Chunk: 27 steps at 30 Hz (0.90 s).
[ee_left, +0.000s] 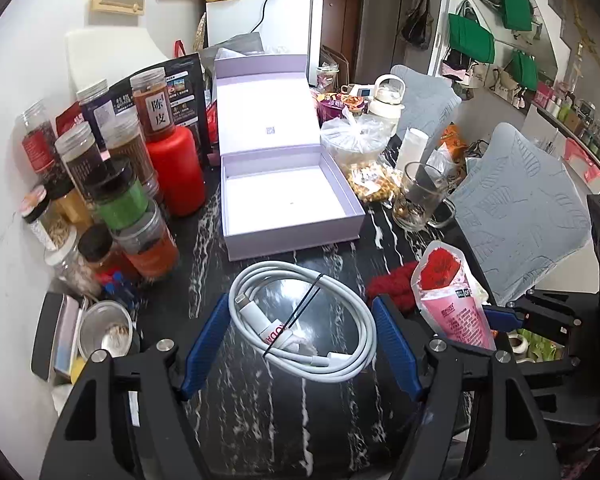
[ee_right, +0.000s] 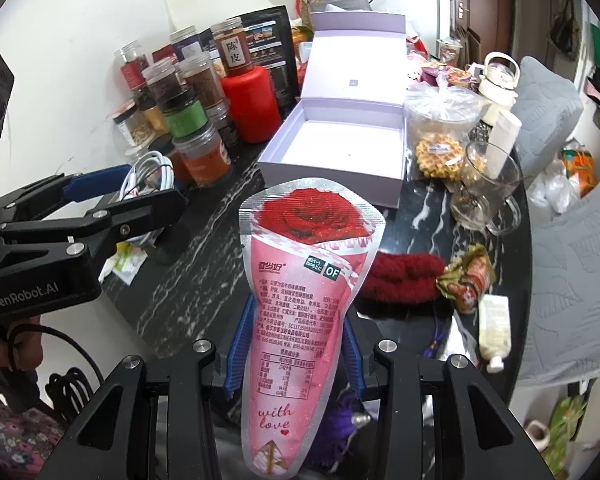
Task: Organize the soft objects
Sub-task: 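Carry the cable and pink pouch toward the open lavender gift box with both tools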
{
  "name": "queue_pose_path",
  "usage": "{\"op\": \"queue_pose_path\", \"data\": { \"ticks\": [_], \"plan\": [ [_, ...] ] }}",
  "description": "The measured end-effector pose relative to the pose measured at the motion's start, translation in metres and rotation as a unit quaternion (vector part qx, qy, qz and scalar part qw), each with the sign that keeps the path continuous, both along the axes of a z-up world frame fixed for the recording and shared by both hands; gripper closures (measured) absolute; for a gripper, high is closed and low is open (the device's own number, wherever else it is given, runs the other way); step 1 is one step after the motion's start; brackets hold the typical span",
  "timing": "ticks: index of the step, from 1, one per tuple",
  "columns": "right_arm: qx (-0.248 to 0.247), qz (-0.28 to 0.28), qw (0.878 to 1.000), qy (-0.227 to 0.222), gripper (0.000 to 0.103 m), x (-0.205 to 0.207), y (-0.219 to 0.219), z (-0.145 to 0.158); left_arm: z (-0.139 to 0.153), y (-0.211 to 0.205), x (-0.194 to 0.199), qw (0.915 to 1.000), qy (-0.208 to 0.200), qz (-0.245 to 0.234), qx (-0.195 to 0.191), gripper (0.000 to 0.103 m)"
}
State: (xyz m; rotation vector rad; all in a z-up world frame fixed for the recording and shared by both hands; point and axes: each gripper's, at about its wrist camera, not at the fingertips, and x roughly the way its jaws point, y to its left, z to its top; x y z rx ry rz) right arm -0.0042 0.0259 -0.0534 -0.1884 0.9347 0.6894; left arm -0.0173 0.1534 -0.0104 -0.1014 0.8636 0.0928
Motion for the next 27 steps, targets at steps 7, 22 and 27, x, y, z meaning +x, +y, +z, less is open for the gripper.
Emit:
{"op": "queue_pose_path", "data": {
  "ticks": [7, 22, 27],
  "plan": [
    [-0.002, -0.017, 1.000, -0.001, 0.063, 0.022, 0.018, 0.004, 0.005, 0.019, 0.024, 0.9999, -0.003, -0.009, 0.006, 0.030],
    [-0.007, -0.041, 0.999, -0.021, 0.063, 0.086, 0.050, 0.023, 0.015, 0.057, 0.093, 0.9991, -0.018, -0.038, 0.000, 0.030],
    [-0.008, -0.046, 0.999, -0.025, 0.063, 0.110, 0.058, 0.028, 0.015, 0.067, 0.118, 0.9988, -0.017, -0.045, -0.004, 0.030]
  ]
}}
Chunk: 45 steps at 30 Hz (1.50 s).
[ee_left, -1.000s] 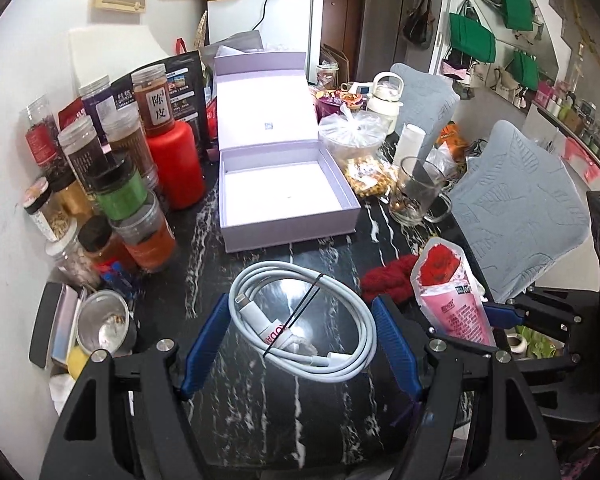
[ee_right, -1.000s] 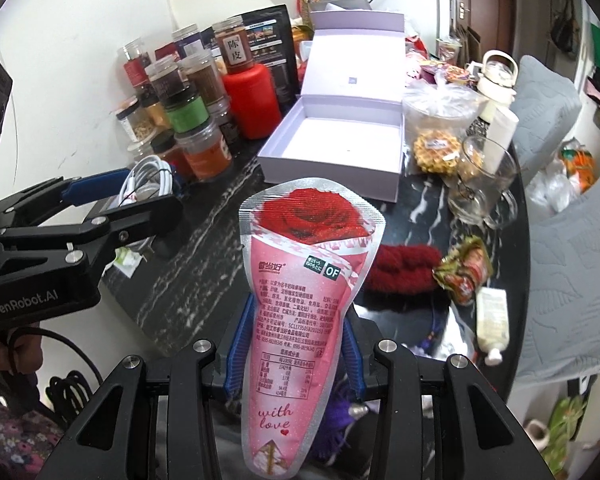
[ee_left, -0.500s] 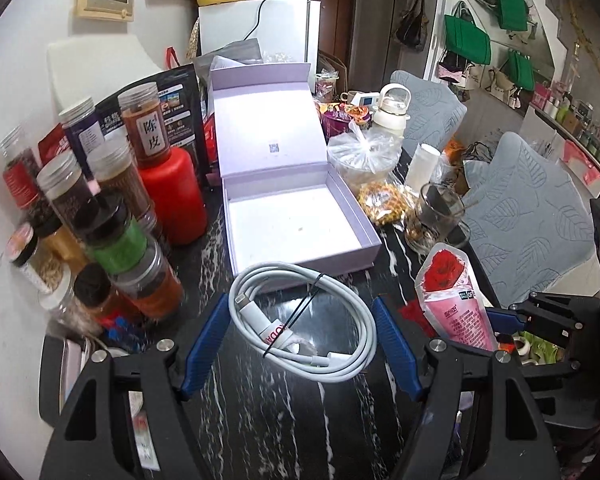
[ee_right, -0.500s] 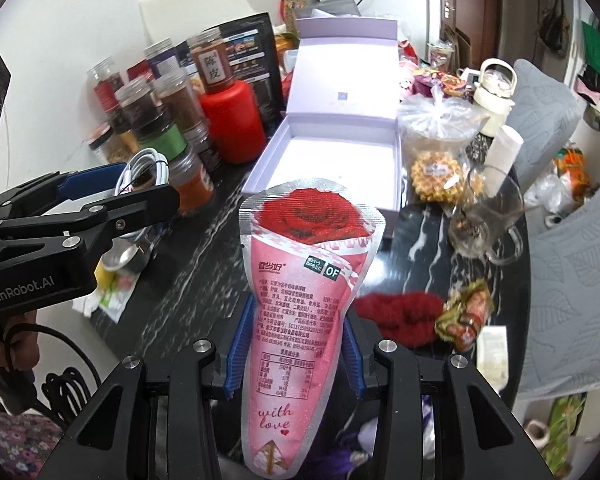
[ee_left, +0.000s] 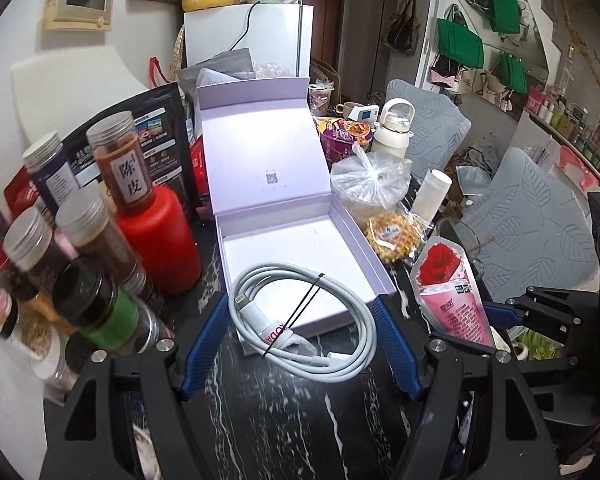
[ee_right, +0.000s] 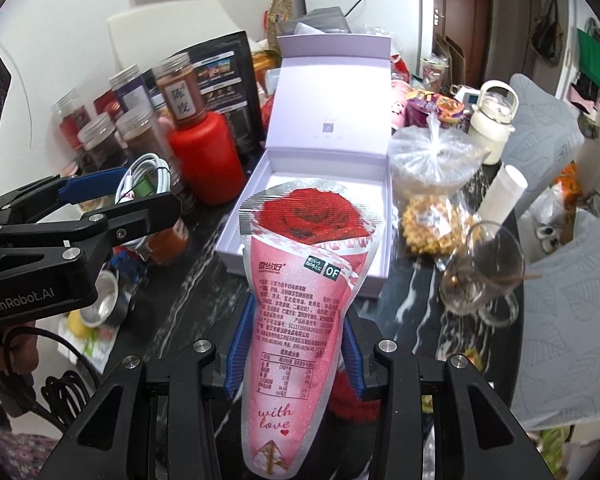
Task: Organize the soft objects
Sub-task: 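Carry the cable and pink pouch toward the open lavender gift box with both tools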
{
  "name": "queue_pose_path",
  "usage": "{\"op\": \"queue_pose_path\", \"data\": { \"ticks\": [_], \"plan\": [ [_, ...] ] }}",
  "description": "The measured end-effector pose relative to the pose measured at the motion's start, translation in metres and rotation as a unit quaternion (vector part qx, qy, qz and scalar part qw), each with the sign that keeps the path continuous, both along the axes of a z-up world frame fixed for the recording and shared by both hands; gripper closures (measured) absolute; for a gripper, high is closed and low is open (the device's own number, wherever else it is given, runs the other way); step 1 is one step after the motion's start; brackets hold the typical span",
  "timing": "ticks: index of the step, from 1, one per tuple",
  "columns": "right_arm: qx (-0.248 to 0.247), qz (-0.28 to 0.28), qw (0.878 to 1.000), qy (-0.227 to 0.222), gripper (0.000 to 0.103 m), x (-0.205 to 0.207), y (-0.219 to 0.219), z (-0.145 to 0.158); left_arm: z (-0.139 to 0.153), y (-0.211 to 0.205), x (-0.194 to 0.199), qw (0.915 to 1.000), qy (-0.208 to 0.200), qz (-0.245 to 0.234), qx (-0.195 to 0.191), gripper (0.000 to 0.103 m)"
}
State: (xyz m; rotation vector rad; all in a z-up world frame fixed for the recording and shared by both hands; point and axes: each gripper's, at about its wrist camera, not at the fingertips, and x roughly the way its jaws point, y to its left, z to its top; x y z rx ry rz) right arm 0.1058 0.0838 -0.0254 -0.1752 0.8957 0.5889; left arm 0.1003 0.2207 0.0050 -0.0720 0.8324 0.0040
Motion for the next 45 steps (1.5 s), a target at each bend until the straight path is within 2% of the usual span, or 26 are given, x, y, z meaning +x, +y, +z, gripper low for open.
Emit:
{"op": "queue_pose_path", "data": {
  "ticks": [16, 27, 39, 45],
  "plan": [
    [-0.005, -0.012, 1.000, -0.009, 0.063, 0.082, 0.022, 0.003, 0.001, 0.027, 0.082, 0.9999, -0.008, -0.013, -0.001, 0.030],
    [-0.002, -0.022, 1.000, -0.013, 0.063, 0.142, 0.036, -0.009, -0.011, 0.043, 0.139, 0.9999, -0.007, -0.009, 0.005, 0.030],
    [-0.004, -0.036, 0.999, -0.011, 0.063, 0.198, 0.056, -0.036, -0.047, 0.058, 0.196, 0.9998, 0.006, 0.003, 0.021, 0.030],
    [-0.004, -0.043, 0.999, 0.001, 0.063, 0.221, 0.065, -0.057, -0.074, 0.067, 0.220, 0.9995, 0.025, 0.018, 0.008, 0.030]
  ]
}}
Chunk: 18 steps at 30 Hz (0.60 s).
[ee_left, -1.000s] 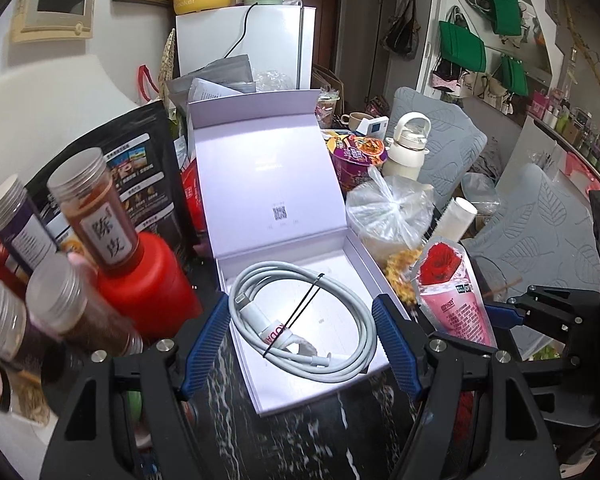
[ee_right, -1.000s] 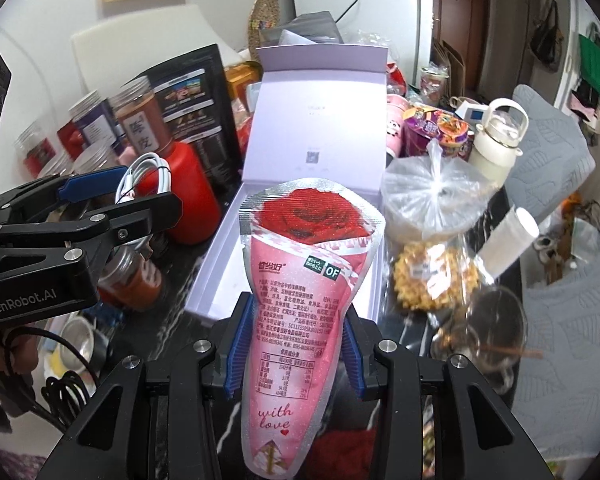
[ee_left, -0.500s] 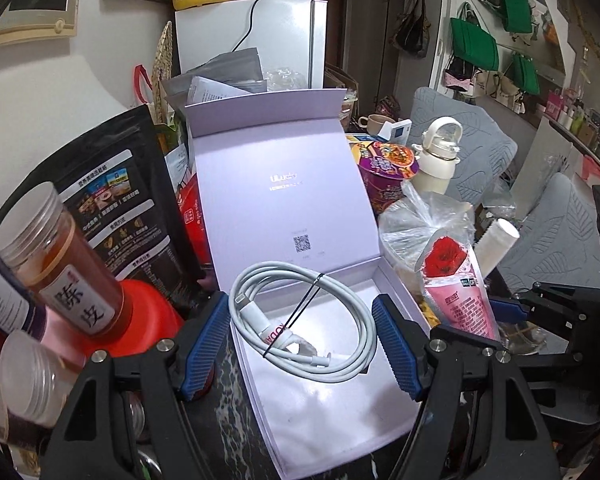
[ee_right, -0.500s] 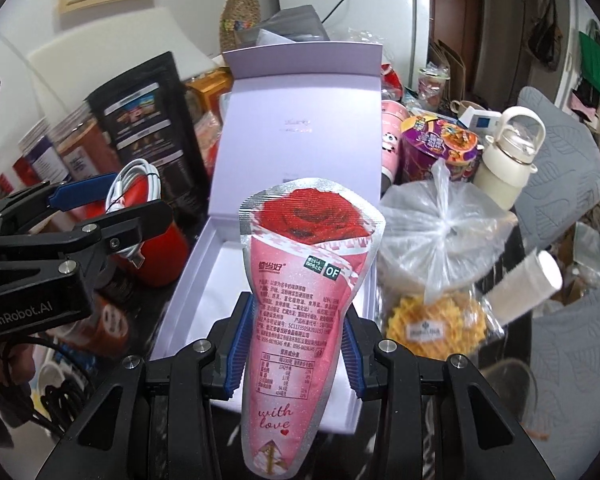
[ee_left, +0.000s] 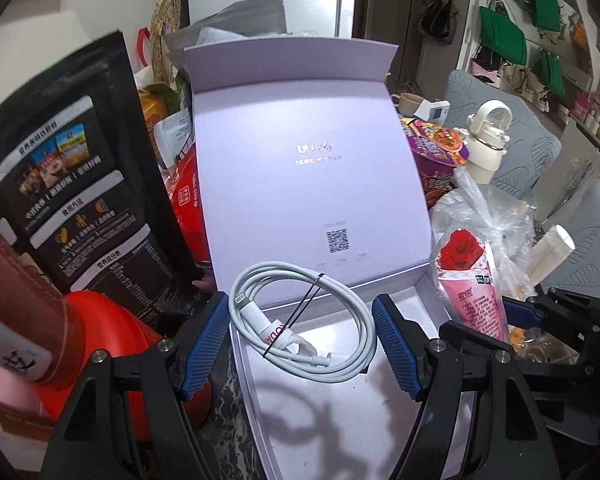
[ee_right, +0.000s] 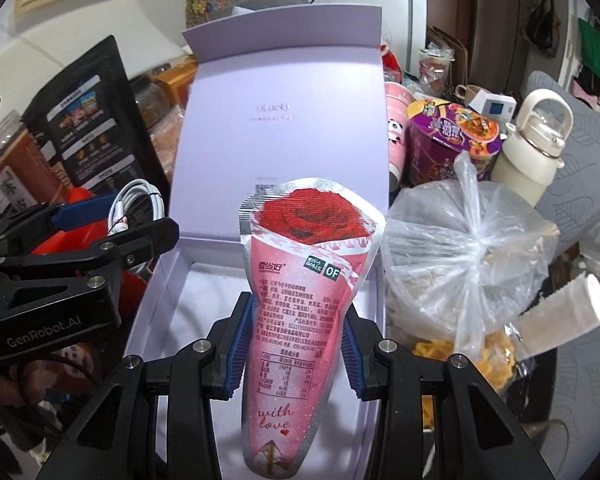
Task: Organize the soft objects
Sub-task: 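Carry the cable and pink pouch toward the open lavender gift box with both tools, then lower the cable and pouch into the gift box and open both tools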
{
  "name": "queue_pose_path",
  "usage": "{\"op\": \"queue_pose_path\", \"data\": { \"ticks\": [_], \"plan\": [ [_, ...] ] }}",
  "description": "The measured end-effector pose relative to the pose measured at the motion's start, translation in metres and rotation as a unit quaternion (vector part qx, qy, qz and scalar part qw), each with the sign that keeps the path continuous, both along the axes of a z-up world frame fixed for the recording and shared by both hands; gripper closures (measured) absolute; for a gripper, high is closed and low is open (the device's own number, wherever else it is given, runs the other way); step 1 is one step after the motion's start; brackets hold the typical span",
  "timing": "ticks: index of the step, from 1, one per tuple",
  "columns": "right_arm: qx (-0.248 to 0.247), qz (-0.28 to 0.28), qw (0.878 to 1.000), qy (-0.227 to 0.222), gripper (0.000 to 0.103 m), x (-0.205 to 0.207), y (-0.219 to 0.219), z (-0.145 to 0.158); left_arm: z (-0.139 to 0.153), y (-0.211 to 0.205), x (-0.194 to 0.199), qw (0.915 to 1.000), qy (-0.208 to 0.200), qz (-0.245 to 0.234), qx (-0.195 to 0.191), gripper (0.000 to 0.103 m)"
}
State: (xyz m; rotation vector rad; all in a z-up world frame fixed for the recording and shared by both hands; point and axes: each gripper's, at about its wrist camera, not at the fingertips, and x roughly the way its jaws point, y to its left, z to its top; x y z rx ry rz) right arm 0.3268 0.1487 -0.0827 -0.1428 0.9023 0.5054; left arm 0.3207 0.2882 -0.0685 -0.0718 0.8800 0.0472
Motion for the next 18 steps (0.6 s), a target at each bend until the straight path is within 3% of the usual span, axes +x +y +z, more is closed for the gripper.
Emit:
{"op": "queue_pose_path", "data": {
  "ticks": [18],
  "plan": [
    [-0.021, -0.004, 1.000, 0.014, 0.062, 0.030, 0.014, -0.050, -0.066, 0.007, 0.031, 0.9985, 0.046, 0.027, 0.013, 0.030]
  ]
}}
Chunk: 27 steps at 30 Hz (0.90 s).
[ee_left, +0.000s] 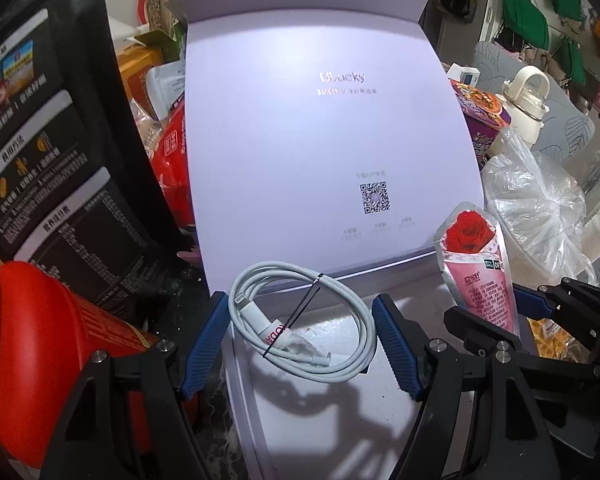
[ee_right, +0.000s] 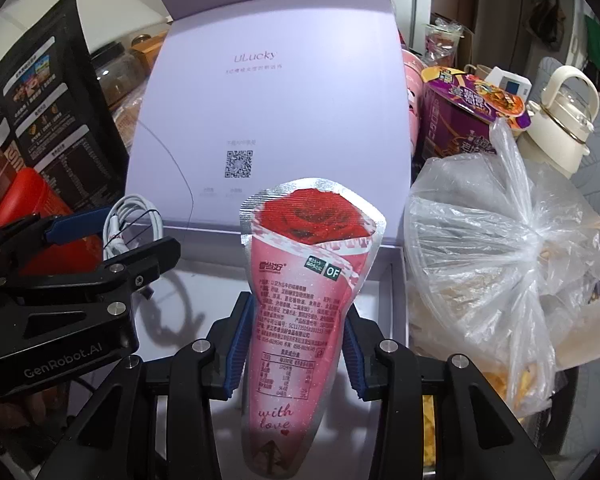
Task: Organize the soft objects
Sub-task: 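Lower the cable and pouch into the gift box and open both tools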
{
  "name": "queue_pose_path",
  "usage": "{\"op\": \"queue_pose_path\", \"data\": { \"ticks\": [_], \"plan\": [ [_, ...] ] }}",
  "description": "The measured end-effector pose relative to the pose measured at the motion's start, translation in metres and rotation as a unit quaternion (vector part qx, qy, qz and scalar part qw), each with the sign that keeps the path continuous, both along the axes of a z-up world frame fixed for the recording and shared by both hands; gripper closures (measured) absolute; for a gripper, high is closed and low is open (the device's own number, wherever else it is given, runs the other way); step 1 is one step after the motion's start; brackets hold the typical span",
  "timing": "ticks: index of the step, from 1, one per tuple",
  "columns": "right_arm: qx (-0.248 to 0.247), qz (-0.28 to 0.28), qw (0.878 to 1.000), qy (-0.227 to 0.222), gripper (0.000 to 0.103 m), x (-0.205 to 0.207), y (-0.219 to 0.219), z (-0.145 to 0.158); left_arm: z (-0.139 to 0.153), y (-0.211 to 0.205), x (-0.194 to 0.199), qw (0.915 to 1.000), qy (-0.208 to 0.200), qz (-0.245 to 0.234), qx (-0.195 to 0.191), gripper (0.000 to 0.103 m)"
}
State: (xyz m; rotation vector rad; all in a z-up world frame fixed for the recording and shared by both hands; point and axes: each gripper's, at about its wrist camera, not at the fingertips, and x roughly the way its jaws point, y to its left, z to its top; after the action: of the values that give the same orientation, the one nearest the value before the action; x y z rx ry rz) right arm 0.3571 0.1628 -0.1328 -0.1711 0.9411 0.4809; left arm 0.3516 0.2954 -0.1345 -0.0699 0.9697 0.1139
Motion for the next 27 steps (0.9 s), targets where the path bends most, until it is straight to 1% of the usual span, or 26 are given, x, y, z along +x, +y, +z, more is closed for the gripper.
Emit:
{"op": "queue_pose_path", "data": {
  "ticks": [4, 10, 14, 16, 18, 19, 20, 23, 27],
  "plan": [
    [-0.002, -0.004, 1.000, 0.003, 0.061, 0.005, 0.001, -0.008, -0.009, 0.002, 0.003, 0.9999, 0.007, 0.005, -0.008, 0.030],
    [-0.015, -0.008, 1.000, 0.000, 0.059, 0.009, 0.005, -0.014, -0.017, 0.002, 0.007, 1.0000, 0.003, 0.003, 0.004, 0.030],
    [-0.023, -0.009, 1.000, 0.000, 0.056, 0.011, 0.009, -0.018, -0.023, 0.002, 0.013, 0.9999, 0.015, 0.002, 0.003, 0.029],
    [-0.030, -0.013, 0.999, 0.001, 0.054, 0.011, 0.012, -0.018, -0.024, 0.001, 0.015, 0.9999, 0.014, -0.001, 0.001, 0.029],
    [-0.038, -0.017, 0.999, 0.000, 0.048, 0.012, 0.009, -0.017, -0.024, -0.001, 0.017, 0.9999, 0.014, -0.003, 0.006, 0.029],
    [-0.039, -0.018, 0.999, 0.000, 0.048, 0.012, 0.009, -0.017, -0.025, -0.003, 0.017, 0.9998, 0.014, -0.003, 0.011, 0.025],
    [-0.039, -0.018, 0.999, 0.001, 0.047, 0.011, 0.008, -0.017, -0.025, -0.004, 0.017, 0.9998, 0.015, -0.002, 0.015, 0.024],
    [-0.034, -0.023, 0.999, 0.001, 0.045, 0.009, 0.003, -0.013, -0.025, -0.002, 0.018, 0.9996, 0.023, 0.007, 0.017, 0.024],
    [-0.033, -0.027, 0.999, -0.004, 0.045, 0.007, -0.001, -0.004, -0.020, -0.003, 0.017, 0.9996, 0.024, 0.010, 0.010, 0.024]
  ]
}}
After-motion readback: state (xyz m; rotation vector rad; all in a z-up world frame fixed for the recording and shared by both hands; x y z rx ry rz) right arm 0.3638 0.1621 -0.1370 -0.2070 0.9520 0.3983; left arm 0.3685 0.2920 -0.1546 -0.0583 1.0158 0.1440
